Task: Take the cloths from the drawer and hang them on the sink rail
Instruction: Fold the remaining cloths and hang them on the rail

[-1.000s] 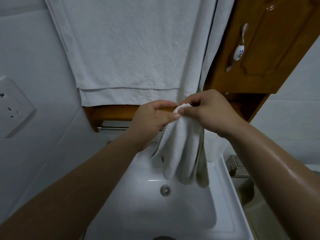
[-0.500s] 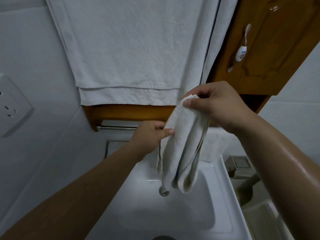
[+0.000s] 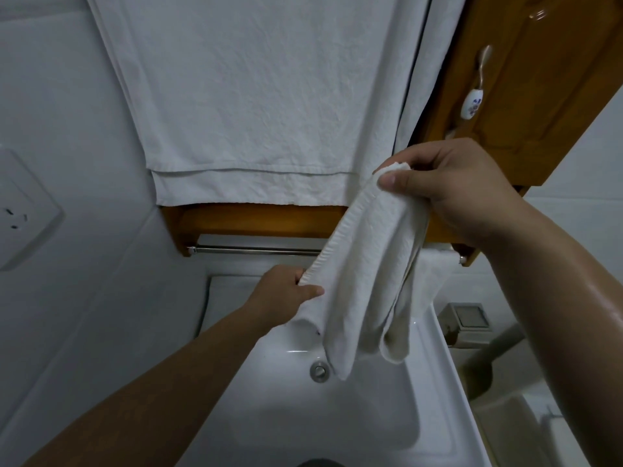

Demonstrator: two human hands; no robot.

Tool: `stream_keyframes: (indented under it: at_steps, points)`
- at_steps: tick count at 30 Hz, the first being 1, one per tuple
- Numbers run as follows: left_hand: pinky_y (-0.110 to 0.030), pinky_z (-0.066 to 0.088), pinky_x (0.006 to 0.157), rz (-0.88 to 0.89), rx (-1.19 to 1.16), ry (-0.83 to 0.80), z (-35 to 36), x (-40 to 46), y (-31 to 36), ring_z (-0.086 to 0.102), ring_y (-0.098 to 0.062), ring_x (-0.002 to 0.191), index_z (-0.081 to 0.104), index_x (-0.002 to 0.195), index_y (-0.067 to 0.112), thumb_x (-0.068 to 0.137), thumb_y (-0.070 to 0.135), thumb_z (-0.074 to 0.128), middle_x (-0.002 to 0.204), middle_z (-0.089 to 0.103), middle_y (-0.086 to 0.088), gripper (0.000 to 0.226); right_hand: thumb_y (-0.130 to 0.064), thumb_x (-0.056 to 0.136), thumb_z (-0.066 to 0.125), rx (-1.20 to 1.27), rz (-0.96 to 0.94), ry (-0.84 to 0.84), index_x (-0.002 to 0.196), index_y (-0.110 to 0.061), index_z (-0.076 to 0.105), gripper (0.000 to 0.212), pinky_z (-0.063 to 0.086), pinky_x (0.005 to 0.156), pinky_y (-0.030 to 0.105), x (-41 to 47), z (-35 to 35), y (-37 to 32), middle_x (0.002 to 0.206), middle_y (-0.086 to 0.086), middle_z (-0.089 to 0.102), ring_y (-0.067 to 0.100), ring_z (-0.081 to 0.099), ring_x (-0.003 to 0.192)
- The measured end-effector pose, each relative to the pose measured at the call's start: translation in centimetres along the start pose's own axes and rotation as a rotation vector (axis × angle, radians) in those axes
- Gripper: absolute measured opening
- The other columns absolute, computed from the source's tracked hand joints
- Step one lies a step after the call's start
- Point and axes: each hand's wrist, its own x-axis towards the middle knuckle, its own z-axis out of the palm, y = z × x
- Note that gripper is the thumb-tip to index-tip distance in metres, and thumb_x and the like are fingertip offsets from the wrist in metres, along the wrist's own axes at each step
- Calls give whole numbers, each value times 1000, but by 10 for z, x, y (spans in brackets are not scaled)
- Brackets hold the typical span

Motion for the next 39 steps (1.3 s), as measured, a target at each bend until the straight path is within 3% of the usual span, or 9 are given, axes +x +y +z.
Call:
stream_keyframes:
  at_steps: [5,14,20,22,25,29,34,39]
  points:
    - [-36,57,81,-32,31,-52,3,-1,-15,67,-17,84,72,108,14,87,34,70,97,72,0,29,-13,86,71,23,13,18,91,-17,77,8,50,66,8,3,-7,7,85,-10,76,1,70,81]
    - [-30,52,68,-77,179,51,-19,6,-25,65,-17,71,78,97,18,85,37,71,81,72,0,23,-17,88,70,16,135,141,90,-22,75,7,50,65,10,12,-22,41,87,-11,73,-5,67,77]
    - [-20,31,52,16,508,115,-56,17,-9,51,-10,68,76,91,21,84,45,68,66,54,11,27,-22,91,68,19,325,232,101,-14,74,14,49,85,30,16,-25,91,100,-6,67,11,61,91]
    - [-19,34,56,57,602,114,-70,24,1,54,-13,77,75,94,21,85,48,66,76,60,6,30,-25,92,68,12,376,273,100,-17,71,11,45,88,34,17,-24,106,97,-12,62,10,56,88]
    - [-26,40,74,148,710,198,-93,35,15,61,-20,95,75,101,19,83,51,68,98,71,-3,37,-31,93,67,-23,426,290,96,-23,71,9,46,86,37,14,-20,123,99,-9,63,18,59,94]
    - [-30,44,83,222,782,228,-115,44,35,62,-20,99,75,104,19,83,50,68,105,72,-1,38,-32,94,65,1,448,289,107,-20,73,19,51,97,48,13,-14,131,110,-1,67,26,62,104]
    - [-28,40,73,178,784,236,-119,50,47,62,-21,92,76,99,19,83,49,69,94,72,-3,35,-31,95,64,-3,395,396,109,-20,71,20,51,95,42,20,-10,127,104,-5,65,24,60,103]
    - [-27,36,63,80,493,230,-114,53,52,61,-20,82,78,88,16,83,41,72,68,61,4,26,-29,94,61,-140,328,504,102,-21,73,16,51,80,33,29,0,115,86,-12,63,9,59,84]
